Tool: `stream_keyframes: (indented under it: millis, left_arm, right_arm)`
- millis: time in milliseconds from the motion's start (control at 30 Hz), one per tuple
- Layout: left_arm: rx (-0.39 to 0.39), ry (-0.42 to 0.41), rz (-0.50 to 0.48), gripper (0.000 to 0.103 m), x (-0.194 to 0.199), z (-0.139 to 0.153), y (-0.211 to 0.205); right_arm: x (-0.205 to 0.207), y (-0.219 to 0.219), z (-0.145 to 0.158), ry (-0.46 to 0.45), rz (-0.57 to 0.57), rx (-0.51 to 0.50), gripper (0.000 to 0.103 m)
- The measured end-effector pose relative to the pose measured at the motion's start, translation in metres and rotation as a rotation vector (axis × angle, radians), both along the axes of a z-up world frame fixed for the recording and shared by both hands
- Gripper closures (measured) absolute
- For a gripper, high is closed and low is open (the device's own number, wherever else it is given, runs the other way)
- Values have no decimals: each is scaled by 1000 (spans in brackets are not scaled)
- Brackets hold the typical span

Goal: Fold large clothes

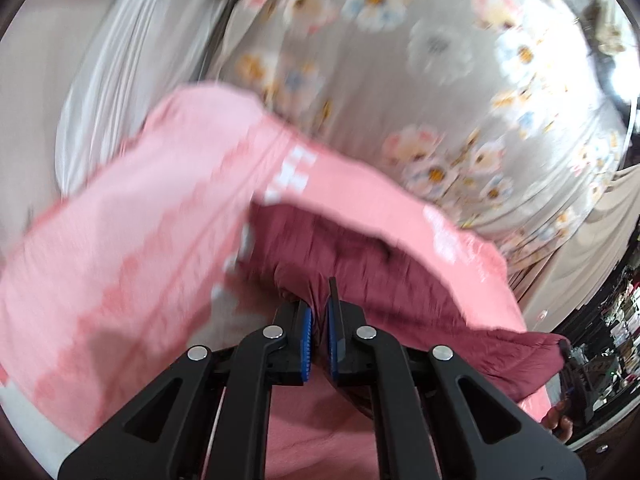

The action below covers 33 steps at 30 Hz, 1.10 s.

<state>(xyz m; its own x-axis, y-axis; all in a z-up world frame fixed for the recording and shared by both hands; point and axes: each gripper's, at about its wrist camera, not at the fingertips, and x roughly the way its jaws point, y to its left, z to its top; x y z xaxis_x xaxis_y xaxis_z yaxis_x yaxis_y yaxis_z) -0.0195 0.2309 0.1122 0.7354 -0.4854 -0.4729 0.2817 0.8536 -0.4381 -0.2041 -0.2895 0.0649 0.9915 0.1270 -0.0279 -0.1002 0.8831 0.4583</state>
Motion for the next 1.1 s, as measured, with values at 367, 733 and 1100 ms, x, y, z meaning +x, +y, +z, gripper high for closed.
stream_keyframes:
  millis: [367, 733, 1100]
  left_arm:
    - [95, 21, 85, 97, 165, 15, -61]
    - [421, 280, 163, 95, 324, -131, -129]
    - [432, 301, 150, 86, 351, -186, -136]
  right_arm:
    - [178, -56, 23, 141, -92, 156, 99]
    - [324, -75, -70, 492, -230, 118, 99]
    - [356, -86, -123, 603, -230, 160, 92]
